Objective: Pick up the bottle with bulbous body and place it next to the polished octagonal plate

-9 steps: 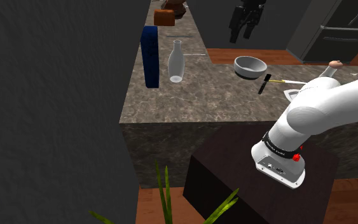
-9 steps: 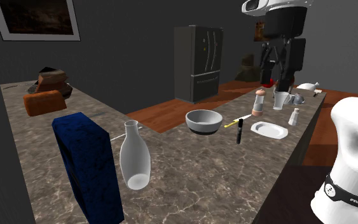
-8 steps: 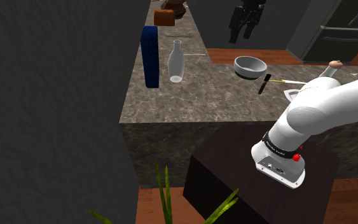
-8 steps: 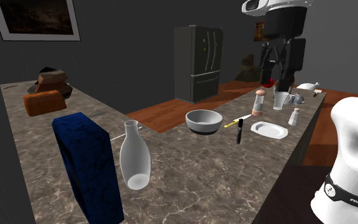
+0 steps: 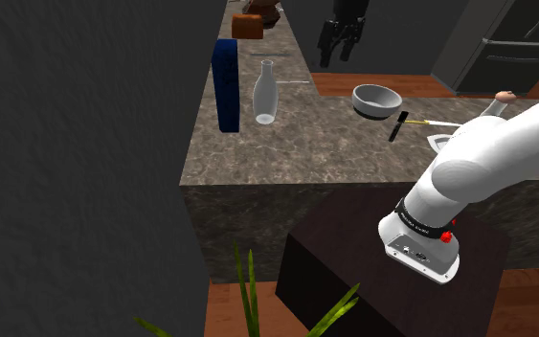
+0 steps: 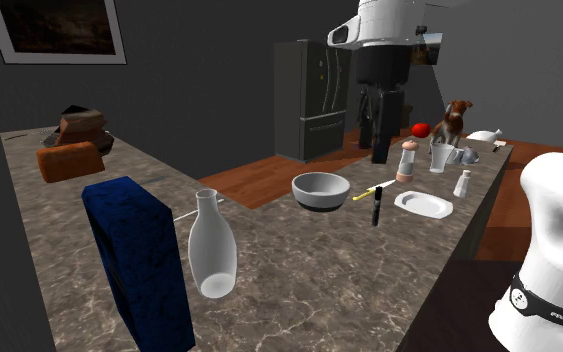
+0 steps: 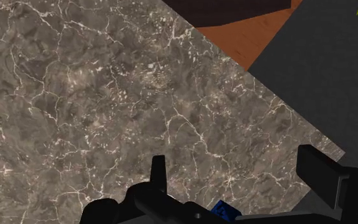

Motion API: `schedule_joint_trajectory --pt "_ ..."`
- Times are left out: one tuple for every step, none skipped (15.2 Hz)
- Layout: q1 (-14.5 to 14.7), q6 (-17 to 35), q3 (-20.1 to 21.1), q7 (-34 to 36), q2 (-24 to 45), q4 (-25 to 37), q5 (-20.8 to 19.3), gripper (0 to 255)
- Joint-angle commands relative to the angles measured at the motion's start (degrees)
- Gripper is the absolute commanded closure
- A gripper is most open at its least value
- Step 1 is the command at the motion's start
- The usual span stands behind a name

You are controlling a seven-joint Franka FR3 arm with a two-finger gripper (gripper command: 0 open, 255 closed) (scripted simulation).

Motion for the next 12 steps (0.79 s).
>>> schedule_joint_trajectory --pt "0.07 3.11 -0.34 -0.61 4.77 2.23 -0.11 0" --pt "0.07 4.46 -0.55 -0.97 6.76 3.12 -0.17 0" --pt "0.06 5.74 -0.75 -1.33 8.78 4.08 -0.21 0" --pt "0.06 6.96 -0.96 -1.68 10.80 5.13 -0.23 0" --pt "0.06 8.12 -1.16 -2.04 12.84 6.24 -0.23 0" --pt "0.06 9.21 -1.35 -2.40 14.89 7.43 -0.21 0" --pt "0.05 10.24 -1.53 -2.75 16.95 8.70 -0.16 0" --pt "0.03 11.20 -1.71 -3.11 19.01 10.04 -0.10 0" --pt "0.01 12.09 -1.87 -3.47 21.08 11.46 -0.01 0" --pt "-0.02 12.91 -2.03 -3.83 23.16 12.95 0.09 0" --pt "-0.06 13.67 -2.16 -4.19 25.25 14.52 0.22 0" --pt "-0.11 14.35 -2.29 -4.55 27.34 16.16 0.36 0"
